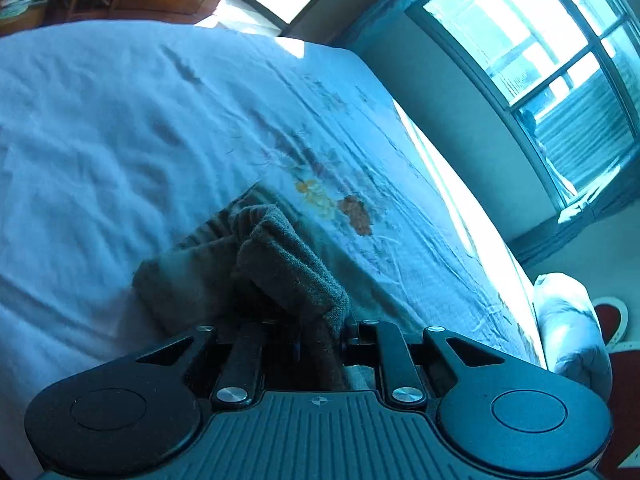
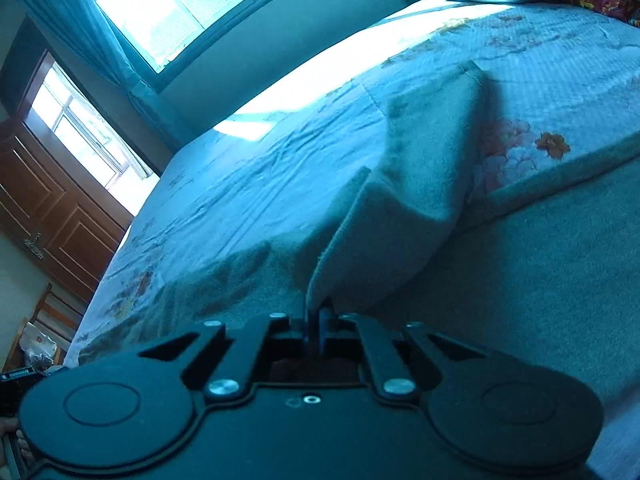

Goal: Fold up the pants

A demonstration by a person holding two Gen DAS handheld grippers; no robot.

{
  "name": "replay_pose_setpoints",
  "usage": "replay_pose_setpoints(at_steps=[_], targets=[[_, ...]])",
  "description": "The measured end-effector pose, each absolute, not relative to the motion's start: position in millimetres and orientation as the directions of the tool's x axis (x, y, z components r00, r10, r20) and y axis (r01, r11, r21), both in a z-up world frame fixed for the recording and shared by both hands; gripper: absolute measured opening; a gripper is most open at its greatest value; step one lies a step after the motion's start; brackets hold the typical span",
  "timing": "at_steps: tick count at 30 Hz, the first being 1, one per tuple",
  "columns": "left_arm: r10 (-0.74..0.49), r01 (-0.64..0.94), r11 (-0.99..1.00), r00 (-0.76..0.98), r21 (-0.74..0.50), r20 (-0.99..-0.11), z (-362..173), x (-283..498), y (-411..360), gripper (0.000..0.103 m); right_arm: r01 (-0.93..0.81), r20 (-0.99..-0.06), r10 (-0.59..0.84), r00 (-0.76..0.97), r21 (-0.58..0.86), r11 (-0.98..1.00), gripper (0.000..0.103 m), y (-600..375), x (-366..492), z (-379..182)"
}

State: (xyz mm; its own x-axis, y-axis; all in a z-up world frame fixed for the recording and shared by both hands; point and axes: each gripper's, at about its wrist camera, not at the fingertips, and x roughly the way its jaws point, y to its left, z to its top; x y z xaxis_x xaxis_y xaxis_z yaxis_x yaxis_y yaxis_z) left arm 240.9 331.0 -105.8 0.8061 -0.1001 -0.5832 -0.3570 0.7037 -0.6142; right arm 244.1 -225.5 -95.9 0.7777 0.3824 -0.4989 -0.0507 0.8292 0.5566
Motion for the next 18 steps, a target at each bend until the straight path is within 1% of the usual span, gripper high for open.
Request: replay_pose_setpoints(at_steps=[1, 3, 4, 5, 6, 7, 8, 9, 10, 11, 12, 13, 18], targets=[[-0.150, -0.289, 0.703, 0.833, -0.650, -0.532, -91, 249, 334, 0.017, -0.082, -0.446, 0.384, 0.809, 0.561, 0.824, 0.000, -228, 240, -80], [-0.228, -0.112, 0.666, 0.911, -0.737, -0.344, -61, 249, 342, 0.017, -0.126, -0.339, 0.379, 0.861, 0.580, 0.805, 0.000, -235, 227, -56], [-0.245, -0.039, 0.665, 0.932, -0.746, -0.267, -52, 243, 345, 0.017, -0.137, -0.293, 0.357, 0.887, 0.571, 0.810, 0.000, -238, 217, -48], [-0.239, -0.023, 0.673, 0.939, -0.739, -0.247, -50, 238, 348, 0.017, -0.138, -0.271, 0.339, 0.901, 0.562, 0.816, 0.000, -241, 208, -48], [-0.219, -0.057, 0.691, 0.934, -0.721, -0.283, -58, 233, 352, 0.017, -0.137, -0.277, 0.343, 0.898, 0.565, 0.814, 0.000, -242, 203, -57], [-0.209, -0.120, 0.700, 0.908, -0.704, -0.362, -73, 233, 355, 0.018, -0.127, -0.328, 0.362, 0.873, 0.564, 0.816, 0.000, -239, 205, -72], [-0.192, -0.247, 0.694, 0.842, -0.676, -0.505, -104, 233, 360, 0.017, -0.087, -0.431, 0.370, 0.823, 0.547, 0.832, 0.000, -233, 213, -93], [-0.184, -0.323, 0.694, 0.785, -0.643, -0.592, -129, 230, 363, 0.017, -0.036, -0.524, 0.364, 0.769, 0.534, 0.844, 0.000, -227, 219, -114], [-0.178, -0.366, 0.694, 0.747, -0.620, -0.641, -148, 226, 366, 0.017, -0.008, -0.558, 0.367, 0.744, 0.542, 0.840, 0.000, -226, 220, -128], [-0.183, -0.376, 0.675, 0.749, -0.635, -0.637, -161, 218, 368, 0.017, 0.015, -0.569, 0.374, 0.732, 0.563, 0.826, 0.000, -226, 219, -141], [-0.197, -0.359, 0.636, 0.780, -0.683, -0.594, -171, 209, 372, 0.017, 0.025, -0.568, 0.372, 0.734, 0.570, 0.821, 0.000, -227, 218, -145], [-0.199, -0.357, 0.629, 0.785, -0.690, -0.587, -173, 206, 373, 0.017, 0.024, -0.566, 0.374, 0.735, 0.573, 0.819, 0.000, -227, 218, -146], [-0.192, -0.346, 0.667, 0.776, -0.660, -0.601, -165, 214, 370, 0.018, -0.007, -0.576, 0.372, 0.728, 0.536, 0.844, 0.000, -221, 222, -132]])
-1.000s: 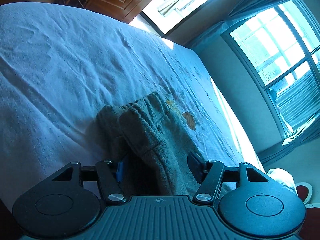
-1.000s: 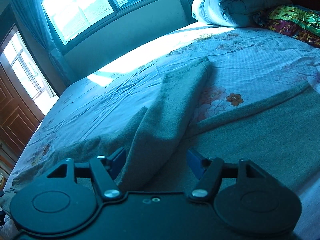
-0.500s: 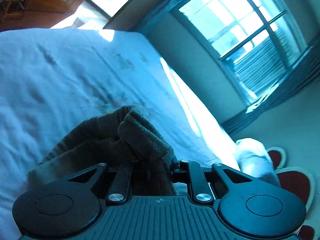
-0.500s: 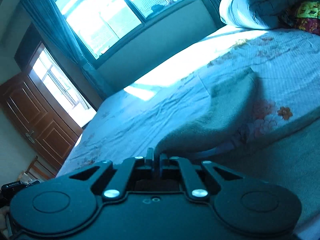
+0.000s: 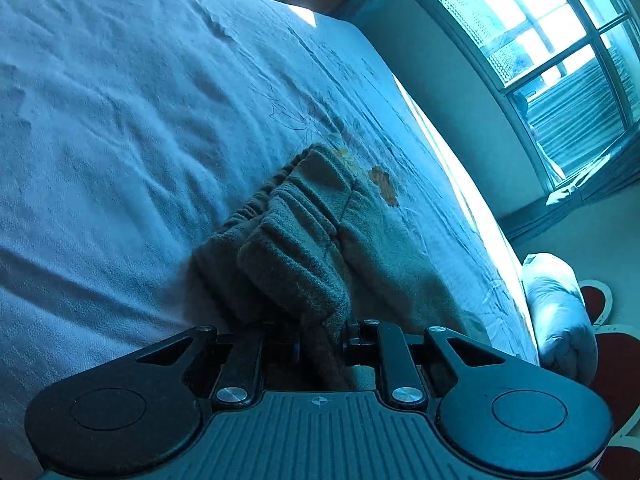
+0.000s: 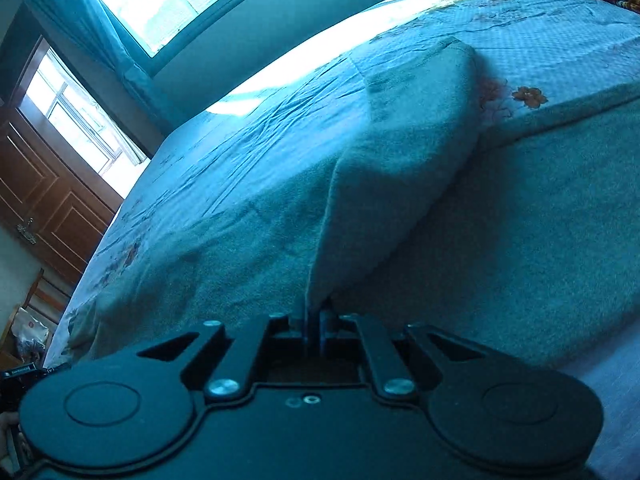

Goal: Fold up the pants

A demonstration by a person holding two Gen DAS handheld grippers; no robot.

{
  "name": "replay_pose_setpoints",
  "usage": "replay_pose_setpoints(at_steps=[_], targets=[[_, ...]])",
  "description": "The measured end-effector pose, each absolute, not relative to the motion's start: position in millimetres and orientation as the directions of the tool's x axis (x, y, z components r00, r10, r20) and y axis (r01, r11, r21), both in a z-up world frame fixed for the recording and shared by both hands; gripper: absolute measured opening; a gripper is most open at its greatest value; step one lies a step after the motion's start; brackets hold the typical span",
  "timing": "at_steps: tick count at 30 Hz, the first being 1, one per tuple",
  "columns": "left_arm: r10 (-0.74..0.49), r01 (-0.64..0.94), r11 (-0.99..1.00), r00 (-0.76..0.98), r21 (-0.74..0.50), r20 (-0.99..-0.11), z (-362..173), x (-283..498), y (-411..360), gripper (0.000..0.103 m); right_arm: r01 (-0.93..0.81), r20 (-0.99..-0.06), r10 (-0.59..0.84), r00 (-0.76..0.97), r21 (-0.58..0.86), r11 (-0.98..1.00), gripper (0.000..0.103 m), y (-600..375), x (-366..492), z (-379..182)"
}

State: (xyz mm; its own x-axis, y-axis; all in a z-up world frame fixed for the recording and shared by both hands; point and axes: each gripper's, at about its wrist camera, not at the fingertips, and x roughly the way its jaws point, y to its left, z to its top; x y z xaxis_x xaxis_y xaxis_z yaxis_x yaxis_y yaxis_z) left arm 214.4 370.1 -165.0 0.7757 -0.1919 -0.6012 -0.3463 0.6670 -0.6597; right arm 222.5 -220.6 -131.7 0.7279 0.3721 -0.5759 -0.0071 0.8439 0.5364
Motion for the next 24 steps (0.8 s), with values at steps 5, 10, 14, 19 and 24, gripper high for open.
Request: replay_pose_setpoints(at_steps=[5, 10, 14, 19, 24], targets=[[-0.178, -0.259, 0.705, 0.836, -0.660, -0.519, -133, 216, 380, 0.018, -0.070, -0.500, 0.405, 0.765, 0.561, 0.825, 0.000, -222, 208, -114], [-0.162, -0.334, 0.738, 0.755, -0.586, -0.635, -159, 222, 387, 0.018, -0.031, -0.592, 0.407, 0.695, 0.542, 0.840, 0.000, -213, 216, -144], [-0.176, -0.330, 0.705, 0.776, -0.628, -0.605, -158, 214, 390, 0.018, -0.045, -0.577, 0.404, 0.710, 0.536, 0.843, 0.000, -214, 215, -139], [-0.165, -0.325, 0.744, 0.757, -0.584, -0.632, -154, 217, 383, 0.018, -0.070, -0.532, 0.424, 0.733, 0.561, 0.825, 0.000, -220, 205, -129], [-0.156, -0.325, 0.746, 0.763, -0.581, -0.627, -150, 218, 380, 0.018, -0.054, -0.533, 0.422, 0.733, 0.573, 0.818, 0.000, -219, 202, -135]])
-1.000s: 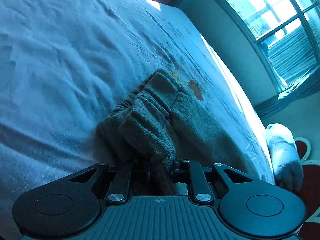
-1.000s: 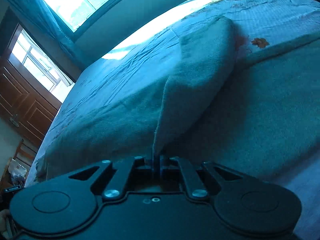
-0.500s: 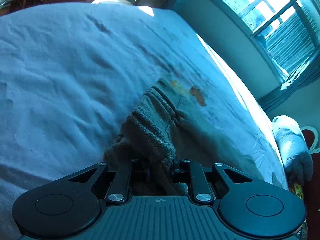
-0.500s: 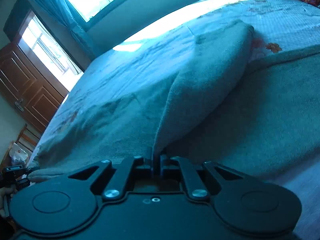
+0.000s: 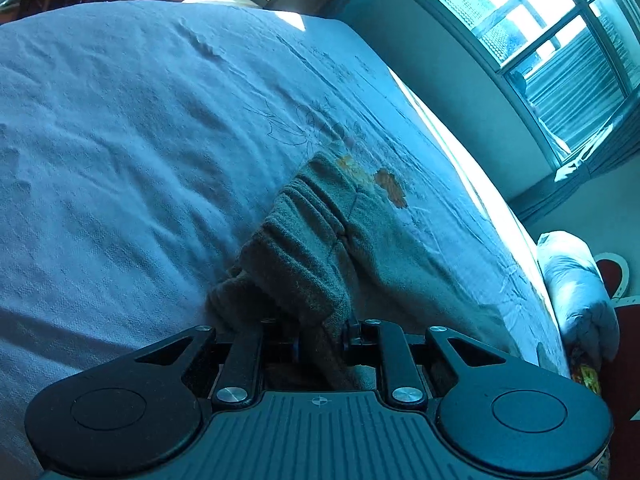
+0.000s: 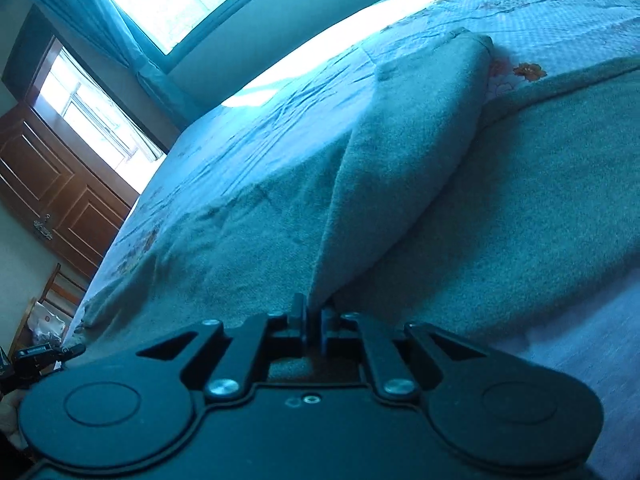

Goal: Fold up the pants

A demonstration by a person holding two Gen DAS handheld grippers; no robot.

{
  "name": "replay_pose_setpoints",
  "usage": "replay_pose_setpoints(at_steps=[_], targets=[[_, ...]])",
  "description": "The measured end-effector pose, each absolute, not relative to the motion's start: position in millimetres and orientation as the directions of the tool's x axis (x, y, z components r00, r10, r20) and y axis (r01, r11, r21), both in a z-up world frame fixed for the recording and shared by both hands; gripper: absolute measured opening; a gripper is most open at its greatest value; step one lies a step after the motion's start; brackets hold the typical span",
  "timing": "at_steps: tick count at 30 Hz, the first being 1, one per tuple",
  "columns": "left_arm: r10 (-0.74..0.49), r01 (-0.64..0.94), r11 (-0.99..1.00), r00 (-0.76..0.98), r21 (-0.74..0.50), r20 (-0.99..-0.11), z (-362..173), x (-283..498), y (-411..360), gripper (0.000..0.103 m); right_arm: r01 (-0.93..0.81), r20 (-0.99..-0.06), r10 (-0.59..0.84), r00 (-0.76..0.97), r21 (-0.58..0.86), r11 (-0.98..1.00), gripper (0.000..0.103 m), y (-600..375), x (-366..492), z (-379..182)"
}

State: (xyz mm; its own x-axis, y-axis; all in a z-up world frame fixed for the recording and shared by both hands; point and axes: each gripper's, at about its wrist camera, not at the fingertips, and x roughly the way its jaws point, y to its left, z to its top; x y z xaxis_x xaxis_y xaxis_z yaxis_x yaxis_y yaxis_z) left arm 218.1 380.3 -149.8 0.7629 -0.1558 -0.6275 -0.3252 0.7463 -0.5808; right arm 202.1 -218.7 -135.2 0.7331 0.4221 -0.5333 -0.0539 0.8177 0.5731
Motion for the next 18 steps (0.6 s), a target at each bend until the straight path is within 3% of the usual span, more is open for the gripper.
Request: replay_pose_setpoints(at_steps=[4, 6, 10, 12, 14, 18], targets=[[-0.127, -0.336, 0.766, 0.756, -0.548, -0.642, -150, 216, 374, 0.019, -0.047, -0.607, 0.401, 0.686, 0.513, 0.857, 0.000, -212, 214, -143], [-0.106, -0.345, 0.771, 0.759, -0.535, -0.643, -150, 216, 371, 0.021, -0.039, -0.598, 0.411, 0.688, 0.535, 0.844, 0.002, -216, 216, -141], [-0.039, -0.360, 0.811, 0.753, -0.461, -0.657, -134, 211, 358, 0.034, -0.034, -0.555, 0.361, 0.749, 0.512, 0.858, 0.032, -224, 203, -124], [0.005, -0.379, 0.829, 0.740, -0.411, -0.673, -124, 205, 351, 0.047, -0.038, -0.532, 0.341, 0.775, 0.500, 0.865, 0.038, -233, 195, -118], [0.126, -0.434, 0.855, 0.705, -0.284, -0.698, -111, 199, 339, 0.090, -0.031, -0.519, 0.335, 0.786, 0.509, 0.860, 0.038, -241, 191, -115], [0.219, -0.422, 0.896, 0.689, -0.137, -0.691, -96, 188, 316, 0.092, -0.035, -0.500, 0.322, 0.804, 0.500, 0.865, 0.038, -248, 188, -107]])
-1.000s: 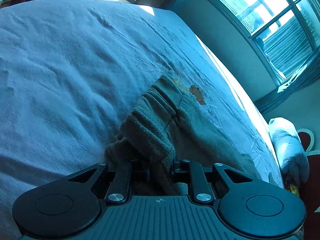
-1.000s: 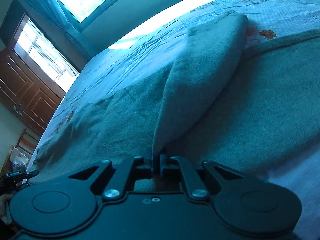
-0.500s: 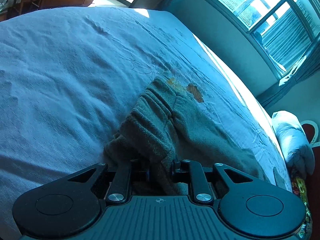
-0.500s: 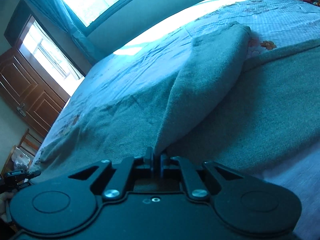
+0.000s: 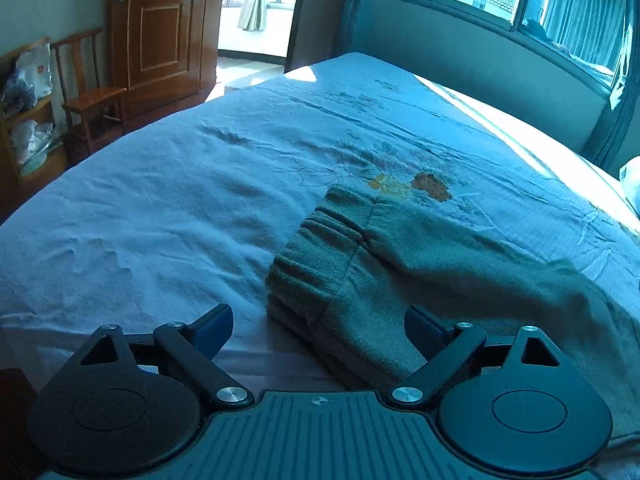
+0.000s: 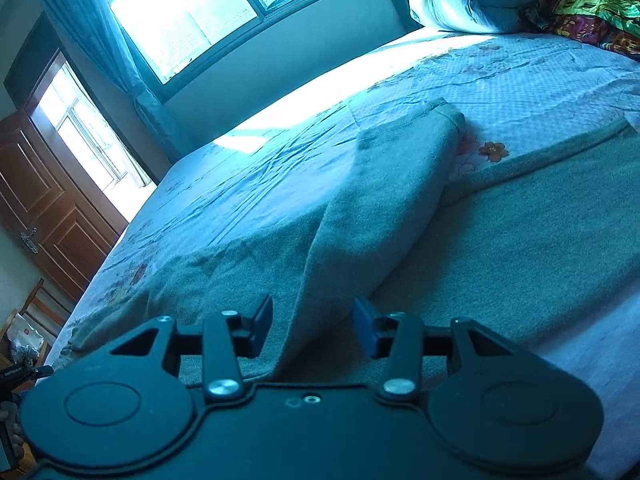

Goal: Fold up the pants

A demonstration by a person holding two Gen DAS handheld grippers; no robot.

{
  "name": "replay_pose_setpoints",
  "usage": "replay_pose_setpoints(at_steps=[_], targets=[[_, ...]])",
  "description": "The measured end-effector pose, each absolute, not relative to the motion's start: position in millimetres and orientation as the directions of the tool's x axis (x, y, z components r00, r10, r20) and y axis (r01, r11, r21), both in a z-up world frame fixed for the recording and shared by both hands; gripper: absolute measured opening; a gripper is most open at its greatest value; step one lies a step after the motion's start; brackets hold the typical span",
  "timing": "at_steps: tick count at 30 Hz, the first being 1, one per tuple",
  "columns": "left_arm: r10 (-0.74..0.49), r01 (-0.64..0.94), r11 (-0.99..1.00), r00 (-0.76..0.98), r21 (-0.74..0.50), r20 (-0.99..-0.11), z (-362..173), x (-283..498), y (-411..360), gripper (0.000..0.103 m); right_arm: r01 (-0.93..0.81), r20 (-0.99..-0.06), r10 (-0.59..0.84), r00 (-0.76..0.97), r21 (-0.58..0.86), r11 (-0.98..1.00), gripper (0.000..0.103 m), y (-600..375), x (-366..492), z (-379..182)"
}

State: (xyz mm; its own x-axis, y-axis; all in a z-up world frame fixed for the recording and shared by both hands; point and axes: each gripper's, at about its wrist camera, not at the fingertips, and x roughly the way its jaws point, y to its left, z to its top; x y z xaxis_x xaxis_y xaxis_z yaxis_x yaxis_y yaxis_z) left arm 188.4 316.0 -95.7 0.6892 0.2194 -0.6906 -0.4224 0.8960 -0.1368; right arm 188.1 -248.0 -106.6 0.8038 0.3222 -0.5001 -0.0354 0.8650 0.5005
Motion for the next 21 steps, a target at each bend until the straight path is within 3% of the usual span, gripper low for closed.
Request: replay_pose_setpoints(at_steps=[4, 7, 12, 16, 21], targets=[[0.238, -0.422, 0.900, 0.685, -0.109, -0.688, -90, 186, 293, 0.092, -0.064, -0.488, 0.322, 0.811, 0.474, 0.878, 0.038, -243, 192, -98], [0.269, -0.412, 0.909, 0.686, -0.056, -0.676, -89, 192, 262, 0.093, -0.102, -0.488, 0.290, 0.823, 0.374, 0.922, 0.038, -231, 199, -88], [0.258, -0.328, 0.944, 0.700, 0.021, -0.666, -103, 211, 202, 0.102, -0.145, -0.500, 0.224, 0.837, 0.193, 0.971, 0.036, -210, 224, -74], [0.280, -0.303, 0.947, 0.631, 0.102, -0.724, -131, 224, 179, 0.103, -0.146, -0.541, 0.159, 0.826, 0.067, 0.987, 0.036, -195, 257, -72], [0.273, -0.315, 0.946, 0.657, 0.073, -0.703, -143, 214, 178, 0.103, -0.106, -0.636, 0.027, 0.771, -0.087, 0.991, 0.032, -188, 293, -96]])
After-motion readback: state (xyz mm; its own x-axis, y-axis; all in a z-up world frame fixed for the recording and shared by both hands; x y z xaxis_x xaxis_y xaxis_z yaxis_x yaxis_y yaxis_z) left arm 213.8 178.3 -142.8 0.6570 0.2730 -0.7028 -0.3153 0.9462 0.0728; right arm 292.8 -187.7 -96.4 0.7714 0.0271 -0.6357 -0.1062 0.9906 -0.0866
